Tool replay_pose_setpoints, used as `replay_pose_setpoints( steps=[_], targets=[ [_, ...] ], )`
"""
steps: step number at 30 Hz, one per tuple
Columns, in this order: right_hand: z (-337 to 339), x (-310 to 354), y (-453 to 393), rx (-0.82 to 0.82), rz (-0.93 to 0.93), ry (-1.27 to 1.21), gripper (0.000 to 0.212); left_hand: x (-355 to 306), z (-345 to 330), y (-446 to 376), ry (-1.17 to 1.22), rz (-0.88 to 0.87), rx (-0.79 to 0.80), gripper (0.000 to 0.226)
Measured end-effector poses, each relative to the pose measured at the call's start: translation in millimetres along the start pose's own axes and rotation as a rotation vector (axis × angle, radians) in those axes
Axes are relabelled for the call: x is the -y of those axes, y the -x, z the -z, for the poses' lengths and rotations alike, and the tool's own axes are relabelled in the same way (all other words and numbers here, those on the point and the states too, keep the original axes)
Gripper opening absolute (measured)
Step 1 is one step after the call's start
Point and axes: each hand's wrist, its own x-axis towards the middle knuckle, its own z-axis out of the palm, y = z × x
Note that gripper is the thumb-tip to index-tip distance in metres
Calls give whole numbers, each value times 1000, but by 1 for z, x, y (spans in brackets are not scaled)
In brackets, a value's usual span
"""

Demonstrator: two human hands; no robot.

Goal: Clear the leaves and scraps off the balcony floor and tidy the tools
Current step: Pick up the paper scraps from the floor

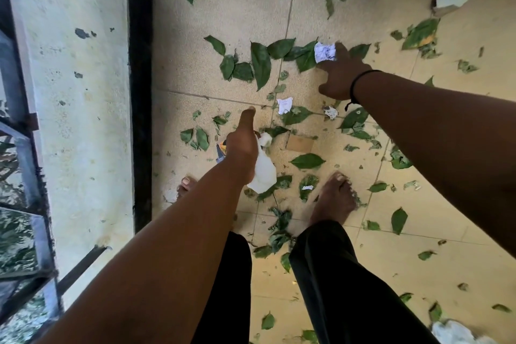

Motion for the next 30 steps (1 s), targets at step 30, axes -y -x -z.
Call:
replay_pose_setpoints(
  steps=[30],
  targets=[
    [-59, 27, 75, 75, -66, -1002, 21, 7, -35, -3, -235, -232, 217, 29]
  ],
)
